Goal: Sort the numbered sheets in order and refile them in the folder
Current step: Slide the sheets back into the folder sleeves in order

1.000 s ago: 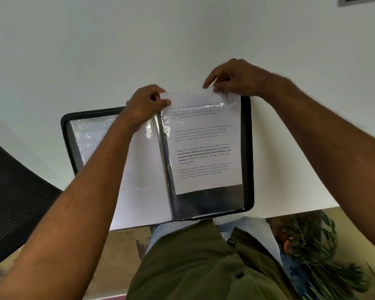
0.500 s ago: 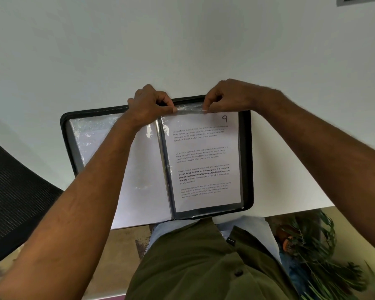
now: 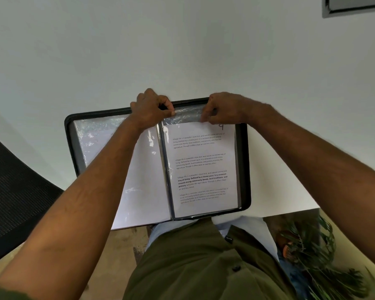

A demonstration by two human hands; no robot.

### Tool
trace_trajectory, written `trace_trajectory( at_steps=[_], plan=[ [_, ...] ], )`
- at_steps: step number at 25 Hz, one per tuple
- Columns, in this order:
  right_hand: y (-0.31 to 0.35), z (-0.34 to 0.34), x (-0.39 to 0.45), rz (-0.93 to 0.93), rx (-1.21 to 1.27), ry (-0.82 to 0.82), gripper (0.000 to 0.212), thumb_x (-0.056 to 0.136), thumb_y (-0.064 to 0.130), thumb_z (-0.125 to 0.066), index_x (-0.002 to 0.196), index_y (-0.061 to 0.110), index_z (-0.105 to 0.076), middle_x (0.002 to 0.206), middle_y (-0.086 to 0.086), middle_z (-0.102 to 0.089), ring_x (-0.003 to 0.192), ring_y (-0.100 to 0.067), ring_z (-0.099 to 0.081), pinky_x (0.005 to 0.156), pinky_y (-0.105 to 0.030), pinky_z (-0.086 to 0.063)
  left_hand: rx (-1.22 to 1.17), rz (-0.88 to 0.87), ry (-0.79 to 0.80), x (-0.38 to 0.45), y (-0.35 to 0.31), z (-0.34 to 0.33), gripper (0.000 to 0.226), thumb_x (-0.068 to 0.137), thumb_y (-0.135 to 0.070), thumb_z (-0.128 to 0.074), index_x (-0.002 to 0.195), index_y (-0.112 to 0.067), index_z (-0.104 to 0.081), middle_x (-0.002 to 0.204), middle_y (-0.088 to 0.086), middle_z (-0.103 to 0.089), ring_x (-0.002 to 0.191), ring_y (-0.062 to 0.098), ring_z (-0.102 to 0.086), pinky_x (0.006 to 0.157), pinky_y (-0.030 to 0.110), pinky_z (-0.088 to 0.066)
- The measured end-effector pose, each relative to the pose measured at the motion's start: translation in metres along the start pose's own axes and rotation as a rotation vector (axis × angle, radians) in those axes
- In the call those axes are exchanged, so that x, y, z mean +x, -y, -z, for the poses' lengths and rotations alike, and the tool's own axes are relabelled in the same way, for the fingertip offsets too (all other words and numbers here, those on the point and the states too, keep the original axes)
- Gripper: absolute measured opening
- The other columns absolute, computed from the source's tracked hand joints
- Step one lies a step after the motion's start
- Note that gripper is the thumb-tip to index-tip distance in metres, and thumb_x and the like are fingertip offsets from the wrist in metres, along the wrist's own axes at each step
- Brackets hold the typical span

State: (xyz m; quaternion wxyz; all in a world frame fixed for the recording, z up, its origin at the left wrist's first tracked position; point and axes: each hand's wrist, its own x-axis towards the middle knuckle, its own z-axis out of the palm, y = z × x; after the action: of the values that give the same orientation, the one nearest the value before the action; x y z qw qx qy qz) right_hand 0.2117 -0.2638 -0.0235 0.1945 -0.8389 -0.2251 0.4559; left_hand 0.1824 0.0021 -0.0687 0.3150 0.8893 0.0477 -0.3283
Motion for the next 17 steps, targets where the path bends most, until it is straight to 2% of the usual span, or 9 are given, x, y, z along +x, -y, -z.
trace_trajectory(
  at_steps=[3,6,8,11,13,15,17],
  plan=[
    [-0.009,-0.013,-0.015,-0.008,0.064,-0.19,0.029,0.09,0.022,-0.067,0.116,0.033,-0.074,0.101,0.007,-0.059,0.097,-0.01,-0.059,0.087,-0.029,-0.047,0.093,-0.009,-0.038,-0.012,-0.009,-0.003,0.01,0.087,-0.039,-0.077,0.093,-0.036,-0.07,0.116,-0.003,-0.046,0.12,0.022,-0.042,0.097,0.038,-0.024],
    [-0.016,-0.03,-0.038,-0.043,0.351,-0.449,0.045,0.087,0.01,-0.072,0.128,0.024,-0.063,0.116,0.002,-0.064,0.096,0.007,-0.059,0.085,-0.01,-0.045,0.183,-0.021,-0.059,-0.025,-0.011,-0.01,0.027,0.089,-0.039,-0.073,0.115,-0.033,-0.066,0.127,0.002,-0.044,0.126,0.027,-0.039,0.101,0.039,-0.026],
    [-0.016,-0.046,-0.055,-0.126,0.538,-0.564,0.057,0.086,0.008,-0.077,0.136,0.022,-0.054,0.117,0.004,-0.062,0.086,0.013,-0.059,0.078,-0.005,-0.045,0.261,-0.063,-0.085,-0.034,-0.011,-0.016,0.042,0.09,-0.04,-0.072,0.128,-0.028,-0.06,0.138,0.008,-0.044,0.13,0.032,-0.04,0.107,0.042,-0.029],
    [-0.018,-0.079,-0.073,-0.261,0.783,-0.623,0.063,0.086,0.01,-0.079,0.139,0.023,-0.048,0.111,0.01,-0.063,0.09,-0.003,-0.065,0.076,-0.021,-0.053,0.354,-0.126,-0.092,-0.049,-0.005,-0.029,0.073,0.088,-0.042,-0.073,0.15,-0.018,-0.042,0.153,0.013,-0.039,0.14,0.036,-0.038,0.116,0.044,-0.028],
    [-0.016,-0.104,-0.085,-0.309,0.899,-0.629,0.058,0.087,0.009,-0.078,0.135,0.022,-0.048,0.107,0.002,-0.067,0.099,-0.019,-0.069,0.076,-0.03,-0.057,0.441,-0.143,-0.08,-0.067,0.007,-0.046,0.097,0.088,-0.044,-0.071,0.161,-0.01,-0.017,0.166,0.017,-0.021,0.152,0.037,-0.022,0.123,0.049,-0.022],
    [-0.012,-0.13,-0.096,-0.345,0.919,-0.622,0.055,0.087,0.012,-0.079,0.133,0.022,-0.05,0.108,-0.005,-0.069,0.102,-0.025,-0.07,0.079,-0.034,-0.06,0.53,-0.171,-0.07,-0.096,0.019,-0.067,0.102,0.09,-0.042,-0.066,0.162,-0.006,-0.003,0.169,0.019,-0.007,0.155,0.04,-0.012,0.122,0.054,-0.024],
    [-0.004,-0.156,-0.108,-0.378,0.885,-0.6,0.054,0.088,0.017,-0.079,0.134,0.018,-0.051,0.116,-0.005,-0.069,0.103,-0.022,-0.07,0.082,-0.031,-0.059,0.554,-0.196,-0.09,-0.136,0.029,-0.09,0.093,0.09,-0.035,-0.065,0.161,-0.004,-0.013,0.168,0.021,-0.013,0.152,0.043,-0.019,0.117,0.058,-0.031]
  ],
)
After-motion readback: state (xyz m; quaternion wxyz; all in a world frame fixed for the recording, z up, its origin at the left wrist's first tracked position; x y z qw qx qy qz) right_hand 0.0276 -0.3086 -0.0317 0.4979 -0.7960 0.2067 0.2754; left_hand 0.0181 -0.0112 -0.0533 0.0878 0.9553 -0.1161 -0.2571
